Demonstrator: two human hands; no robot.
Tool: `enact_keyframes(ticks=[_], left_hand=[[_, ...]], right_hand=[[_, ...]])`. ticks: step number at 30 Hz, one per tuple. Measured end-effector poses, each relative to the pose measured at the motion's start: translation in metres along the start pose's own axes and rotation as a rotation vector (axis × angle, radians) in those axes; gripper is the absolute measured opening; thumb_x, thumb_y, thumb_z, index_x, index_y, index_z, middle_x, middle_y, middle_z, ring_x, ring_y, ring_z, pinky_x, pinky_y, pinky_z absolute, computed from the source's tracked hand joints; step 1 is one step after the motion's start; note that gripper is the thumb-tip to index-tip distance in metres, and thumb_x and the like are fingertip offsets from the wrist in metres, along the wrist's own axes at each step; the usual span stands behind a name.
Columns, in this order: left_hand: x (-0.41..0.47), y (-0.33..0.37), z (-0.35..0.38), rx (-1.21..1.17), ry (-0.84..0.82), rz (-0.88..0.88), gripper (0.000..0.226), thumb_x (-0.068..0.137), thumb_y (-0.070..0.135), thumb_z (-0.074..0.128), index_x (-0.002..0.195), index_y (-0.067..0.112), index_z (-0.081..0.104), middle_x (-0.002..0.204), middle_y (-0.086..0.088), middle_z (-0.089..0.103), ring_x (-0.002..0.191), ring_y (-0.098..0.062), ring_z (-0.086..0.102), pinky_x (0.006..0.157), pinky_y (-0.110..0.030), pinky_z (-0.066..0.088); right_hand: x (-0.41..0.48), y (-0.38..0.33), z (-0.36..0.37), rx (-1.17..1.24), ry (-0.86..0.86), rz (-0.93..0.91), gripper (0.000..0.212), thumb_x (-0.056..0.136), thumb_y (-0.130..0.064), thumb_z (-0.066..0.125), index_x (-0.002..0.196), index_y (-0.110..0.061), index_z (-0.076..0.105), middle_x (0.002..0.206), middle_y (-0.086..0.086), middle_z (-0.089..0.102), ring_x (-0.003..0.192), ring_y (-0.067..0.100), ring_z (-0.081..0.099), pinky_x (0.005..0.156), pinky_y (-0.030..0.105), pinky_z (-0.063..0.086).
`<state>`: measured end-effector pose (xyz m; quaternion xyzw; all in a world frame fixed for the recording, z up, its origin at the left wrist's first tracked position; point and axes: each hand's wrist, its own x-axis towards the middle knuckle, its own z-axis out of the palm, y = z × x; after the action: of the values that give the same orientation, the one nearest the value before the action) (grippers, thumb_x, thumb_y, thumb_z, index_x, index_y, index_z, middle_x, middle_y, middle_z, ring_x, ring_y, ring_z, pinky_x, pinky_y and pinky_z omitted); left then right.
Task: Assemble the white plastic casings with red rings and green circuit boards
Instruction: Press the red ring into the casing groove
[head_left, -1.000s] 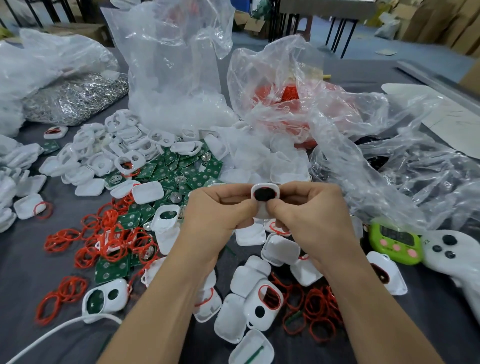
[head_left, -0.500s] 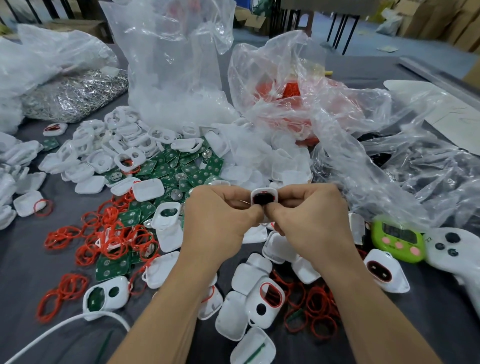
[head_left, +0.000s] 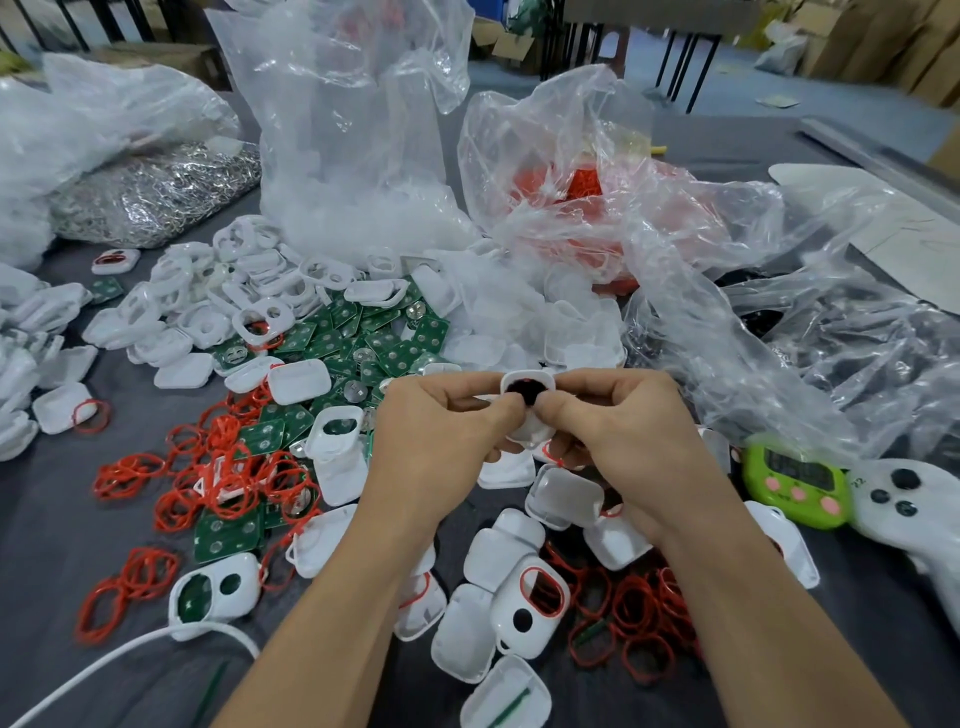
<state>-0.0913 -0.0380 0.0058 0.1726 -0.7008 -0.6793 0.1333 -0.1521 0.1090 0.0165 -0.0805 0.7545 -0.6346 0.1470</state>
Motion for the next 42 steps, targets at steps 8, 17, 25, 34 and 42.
enact_keyframes(ticks=[8,17,25,34,42], left_hand=[[0.001,-0.002,0.003,0.104,0.095,0.124,0.027,0.085,0.022,0.077,0.074,0.047,0.080,0.065,0.003,0.075,0.054,-0.013,0.070,0.051,-0.026,0.056],[-0.003,0.001,0.003,-0.026,-0.014,0.030,0.031,0.094,0.034,0.053,0.086,0.029,0.083,0.074,-0.005,0.077,0.060,-0.027,0.074,0.049,-0.027,0.053],[0.001,0.002,-0.008,-0.461,-0.388,-0.298,0.051,0.112,0.038,0.031,0.127,0.008,0.070,0.104,-0.013,0.075,0.086,-0.028,0.069,0.082,-0.049,0.061],[0.006,0.005,-0.016,-0.758,-0.605,-0.245,0.046,0.089,0.036,0.061,0.124,0.007,0.069,0.123,-0.017,0.064,0.088,-0.026,0.067,0.086,-0.041,0.058],[0.011,-0.003,-0.019,-0.766,-0.655,-0.199,0.083,0.063,0.034,0.094,0.134,0.002,0.062,0.118,-0.016,0.066,0.102,-0.029,0.066,0.106,-0.046,0.049]], right_hand=[[-0.005,0.001,0.011,-0.122,0.084,-0.120,0.015,0.086,-0.035,0.072,0.075,-0.033,0.081,0.054,0.003,0.068,0.046,0.013,0.062,0.051,0.024,0.049],[-0.007,0.000,0.016,-0.160,0.156,-0.171,0.016,0.087,-0.034,0.073,0.073,-0.036,0.080,0.050,-0.001,0.066,0.043,0.011,0.061,0.046,0.019,0.045],[-0.010,-0.013,0.014,0.109,-0.020,-0.022,0.019,0.092,-0.018,0.073,0.079,-0.026,0.084,0.057,0.007,0.067,0.042,0.015,0.056,0.044,0.024,0.046],[-0.016,-0.023,0.012,0.351,-0.130,0.038,0.024,0.067,-0.036,0.080,0.077,-0.015,0.084,0.056,0.003,0.063,0.041,0.011,0.054,0.042,0.019,0.045],[-0.012,-0.020,0.013,0.485,-0.170,0.099,0.035,0.060,-0.037,0.081,0.083,-0.010,0.083,0.055,0.003,0.058,0.042,0.009,0.047,0.040,0.017,0.039]])
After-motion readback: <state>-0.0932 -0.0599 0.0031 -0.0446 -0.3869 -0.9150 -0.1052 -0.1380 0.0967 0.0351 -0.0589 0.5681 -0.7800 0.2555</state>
